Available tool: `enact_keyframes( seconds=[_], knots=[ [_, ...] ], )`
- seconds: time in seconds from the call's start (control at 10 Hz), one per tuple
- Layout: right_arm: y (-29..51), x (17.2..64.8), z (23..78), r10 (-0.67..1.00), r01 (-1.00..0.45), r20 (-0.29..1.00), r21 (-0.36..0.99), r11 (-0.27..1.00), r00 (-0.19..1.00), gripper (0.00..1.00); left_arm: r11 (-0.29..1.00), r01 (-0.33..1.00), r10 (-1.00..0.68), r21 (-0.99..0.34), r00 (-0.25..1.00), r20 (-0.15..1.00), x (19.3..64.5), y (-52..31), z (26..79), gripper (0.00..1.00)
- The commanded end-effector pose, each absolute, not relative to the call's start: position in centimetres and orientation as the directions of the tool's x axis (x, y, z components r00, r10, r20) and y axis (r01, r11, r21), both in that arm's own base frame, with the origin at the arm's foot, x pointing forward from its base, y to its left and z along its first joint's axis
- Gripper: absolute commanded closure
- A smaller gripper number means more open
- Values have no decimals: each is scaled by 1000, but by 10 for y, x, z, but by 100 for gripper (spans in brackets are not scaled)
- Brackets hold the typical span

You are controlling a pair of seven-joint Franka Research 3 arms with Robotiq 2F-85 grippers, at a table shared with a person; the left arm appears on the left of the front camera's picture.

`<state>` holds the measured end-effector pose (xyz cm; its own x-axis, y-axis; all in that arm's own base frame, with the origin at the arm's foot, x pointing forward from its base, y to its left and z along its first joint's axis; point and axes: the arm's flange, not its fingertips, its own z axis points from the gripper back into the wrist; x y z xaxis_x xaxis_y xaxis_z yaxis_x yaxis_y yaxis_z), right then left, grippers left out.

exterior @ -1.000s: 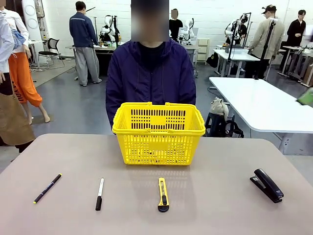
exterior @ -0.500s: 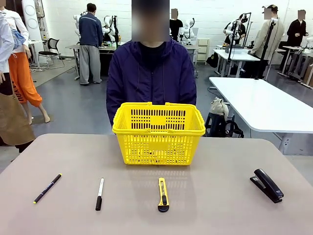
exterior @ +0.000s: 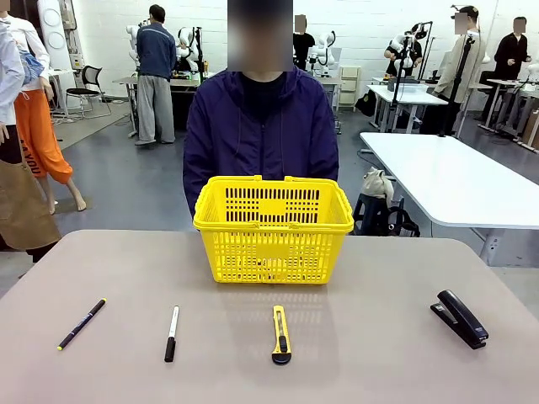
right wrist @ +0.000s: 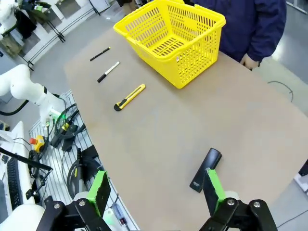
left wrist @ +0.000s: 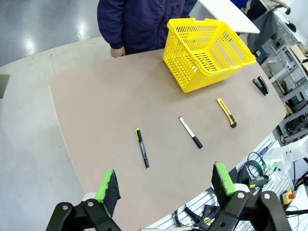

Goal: Place the items the person wants into the basket.
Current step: Pick up the item the person points to and place it in the Market Basket.

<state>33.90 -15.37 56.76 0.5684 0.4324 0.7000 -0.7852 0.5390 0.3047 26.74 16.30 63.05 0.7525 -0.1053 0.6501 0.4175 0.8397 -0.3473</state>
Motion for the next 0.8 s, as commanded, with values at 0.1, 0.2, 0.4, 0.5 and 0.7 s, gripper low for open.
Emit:
enact_keyframes(
  seconds=[0.1, 0.2, 0.4, 0.5, 0.7],
  knots=[
    [-153, 343, 566, 427, -778, 693, 318, 542, 581, 0, 832, 428, -108, -353, 749, 654, 267, 163, 630, 0],
    [-153, 343, 566, 427, -778, 693, 318, 542, 581, 0, 832, 428, -108, -353, 749, 654, 267, 163, 630, 0],
    [-153, 343, 566, 427, -778, 693, 318, 542, 581, 0, 832, 428, -108, -353, 749, 654, 267, 163, 630, 0],
    [-153, 343, 566, 427, -778, 693, 318, 542, 581, 0, 832, 428, -108, -353, 749, 654, 267, 163, 630, 0],
    [-153, 343, 566, 427, -778, 693, 318, 542, 581, 0, 832, 428, -108, -353, 749, 654, 267, 163, 630, 0]
  ],
)
